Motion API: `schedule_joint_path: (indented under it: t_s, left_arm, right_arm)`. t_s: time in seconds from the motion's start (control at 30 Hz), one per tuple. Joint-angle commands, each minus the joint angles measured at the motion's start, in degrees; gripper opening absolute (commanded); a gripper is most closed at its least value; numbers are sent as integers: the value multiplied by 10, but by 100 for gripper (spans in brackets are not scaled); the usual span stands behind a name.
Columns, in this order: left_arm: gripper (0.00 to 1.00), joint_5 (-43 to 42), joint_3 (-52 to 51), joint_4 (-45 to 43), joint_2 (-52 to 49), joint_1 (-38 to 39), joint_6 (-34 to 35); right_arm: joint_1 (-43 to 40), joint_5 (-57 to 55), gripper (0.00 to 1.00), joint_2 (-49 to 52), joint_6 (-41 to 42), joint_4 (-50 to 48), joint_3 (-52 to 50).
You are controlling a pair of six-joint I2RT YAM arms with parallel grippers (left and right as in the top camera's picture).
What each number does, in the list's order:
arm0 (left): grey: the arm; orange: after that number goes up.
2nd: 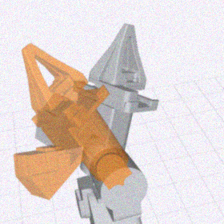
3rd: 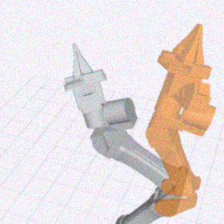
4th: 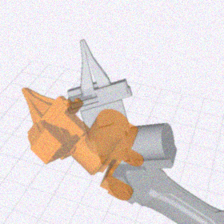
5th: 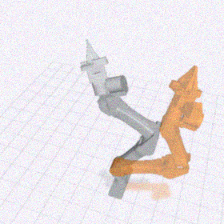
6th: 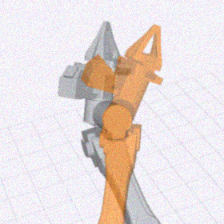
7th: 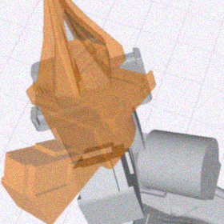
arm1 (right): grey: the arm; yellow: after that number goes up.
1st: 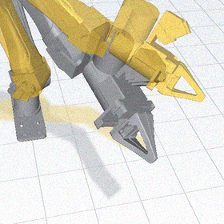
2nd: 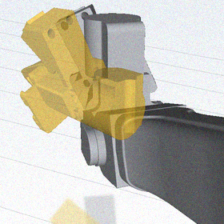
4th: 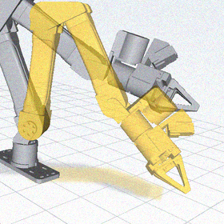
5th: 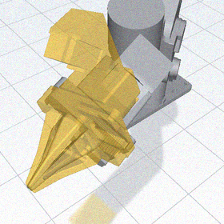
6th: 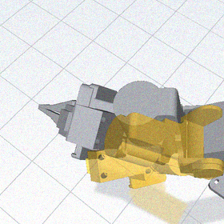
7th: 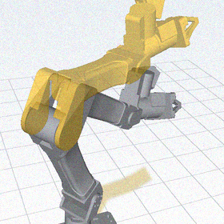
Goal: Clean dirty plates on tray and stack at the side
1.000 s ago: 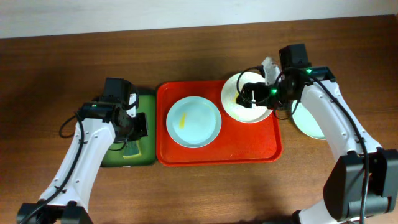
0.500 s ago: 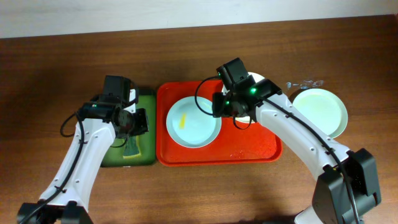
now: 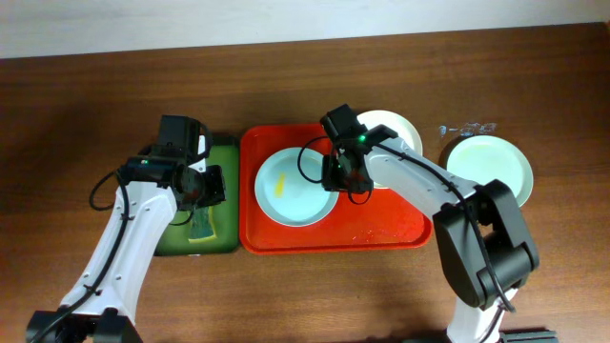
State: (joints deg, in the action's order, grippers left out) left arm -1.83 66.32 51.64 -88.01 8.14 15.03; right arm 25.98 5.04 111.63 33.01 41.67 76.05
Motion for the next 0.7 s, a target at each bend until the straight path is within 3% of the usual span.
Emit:
schedule_joint_path:
  t_s: [0.0, 0.1, 0.17, 0.27, 0.43, 0.6, 0.67]
  left_arm:
    - [24, 8, 0, 3, 4, 0, 2]
    - [24, 8, 0, -2, 4, 0, 1]
    - [24, 8, 0, 2, 4, 0, 1]
    - [25, 62, 0, 30, 4, 0, 2]
    - [39, 84, 0, 51, -5, 0, 2]
    - [39, 87, 0, 57, -51, 0, 17]
    - [46, 87, 0, 57, -83, 0, 17]
  right_arm:
    - [4, 3, 32, 24, 3, -2, -6]
    - [4, 3, 12, 24, 3, -4, -7]
    - [4, 3, 5, 24, 3, -4, -7]
    - [3, -9, 4, 24, 3, -1, -9]
    - [4, -23, 4, 24, 3, 10, -9]
    - [4, -23, 4, 24, 3, 12, -9]
    - [4, -23, 4, 24, 3, 11, -9]
